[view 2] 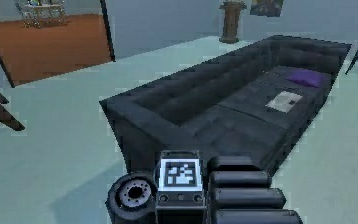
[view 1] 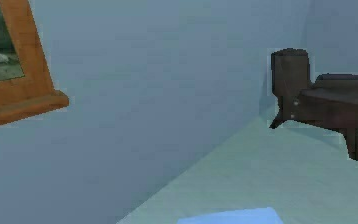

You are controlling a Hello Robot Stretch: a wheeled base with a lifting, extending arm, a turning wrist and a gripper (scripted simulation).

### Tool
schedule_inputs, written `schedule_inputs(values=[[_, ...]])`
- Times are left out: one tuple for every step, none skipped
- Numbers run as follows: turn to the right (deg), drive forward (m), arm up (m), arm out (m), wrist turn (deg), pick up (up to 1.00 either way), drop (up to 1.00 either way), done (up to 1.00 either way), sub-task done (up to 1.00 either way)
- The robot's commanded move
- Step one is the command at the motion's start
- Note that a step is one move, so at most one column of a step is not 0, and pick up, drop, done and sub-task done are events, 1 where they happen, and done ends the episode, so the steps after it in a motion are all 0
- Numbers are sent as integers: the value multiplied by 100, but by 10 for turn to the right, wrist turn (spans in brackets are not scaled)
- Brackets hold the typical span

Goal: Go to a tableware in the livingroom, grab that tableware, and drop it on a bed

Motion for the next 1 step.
schedule_inputs(values=[[0, 20, 0, 0, 0, 0, 0, 0, 0]])
